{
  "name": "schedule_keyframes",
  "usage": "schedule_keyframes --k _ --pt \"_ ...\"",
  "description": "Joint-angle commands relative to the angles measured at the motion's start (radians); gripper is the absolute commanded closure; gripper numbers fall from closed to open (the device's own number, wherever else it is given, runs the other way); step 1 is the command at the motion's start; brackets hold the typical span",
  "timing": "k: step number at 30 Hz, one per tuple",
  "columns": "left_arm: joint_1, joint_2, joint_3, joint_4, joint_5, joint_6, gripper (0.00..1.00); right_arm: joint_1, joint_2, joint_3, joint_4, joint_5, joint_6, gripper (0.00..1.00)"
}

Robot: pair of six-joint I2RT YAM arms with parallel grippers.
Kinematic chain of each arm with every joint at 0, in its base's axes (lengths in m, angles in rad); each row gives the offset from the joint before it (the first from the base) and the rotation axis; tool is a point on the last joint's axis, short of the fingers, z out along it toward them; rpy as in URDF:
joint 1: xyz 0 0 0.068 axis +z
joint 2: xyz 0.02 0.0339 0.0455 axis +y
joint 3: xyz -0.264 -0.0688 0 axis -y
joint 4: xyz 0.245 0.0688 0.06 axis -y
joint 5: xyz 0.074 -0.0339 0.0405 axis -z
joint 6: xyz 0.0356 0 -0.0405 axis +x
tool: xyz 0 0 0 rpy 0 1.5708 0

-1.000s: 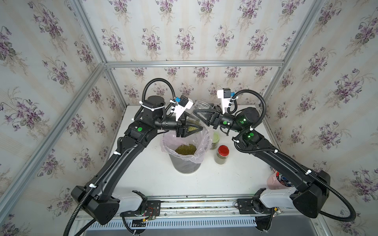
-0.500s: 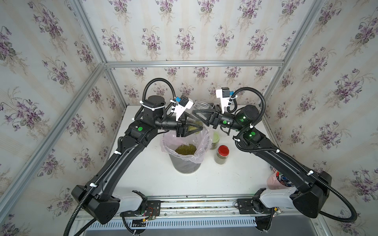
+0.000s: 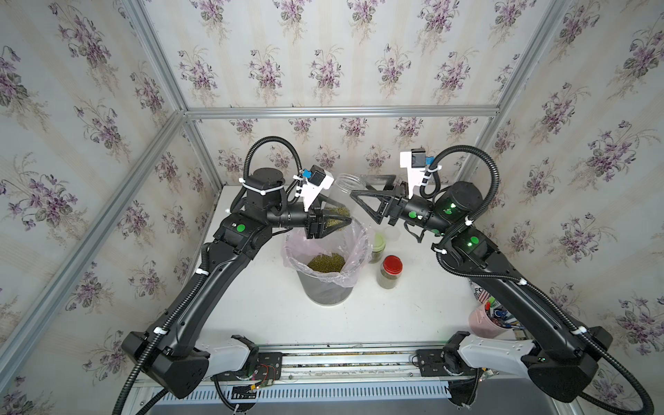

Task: Empty moldy mung beans from jars
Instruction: Pour the moldy mung beans from the jar into the trash bin.

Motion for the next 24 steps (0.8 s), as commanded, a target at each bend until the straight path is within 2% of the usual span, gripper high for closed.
schedule_keyframes --k 1,6,9,15,22,24 --pt "0.001 -0.021 0.011 -0.086 -0.106 0.12 0.78 -0.025 -0.036 0.008 -0.111 0.131 -0.042 0.07" --pt "0.001 -0.067 0.028 -0.239 -0.314 0.268 0.78 -0.101 -0.047 0.043 -0.317 0.278 -0.046 0.07" --pt "0.0 -0.117 0.009 -0.278 -0.461 0.343 0.77 -0.162 -0.048 0.039 -0.39 0.297 -0.035 0.07" --pt "-0.046 -0.198 -0.055 -0.286 -0.764 0.496 0.75 -0.17 -0.05 0.034 -0.485 0.352 -0.045 0.08" --pt "-0.053 -0.252 -0.087 -0.286 -0.916 0.598 0.74 -0.17 -0.077 -0.012 -0.511 0.362 -0.043 0.08" --pt "-0.056 -0.254 -0.085 -0.294 -0.926 0.652 0.75 -0.17 -0.087 -0.026 -0.512 0.367 -0.04 0.08"
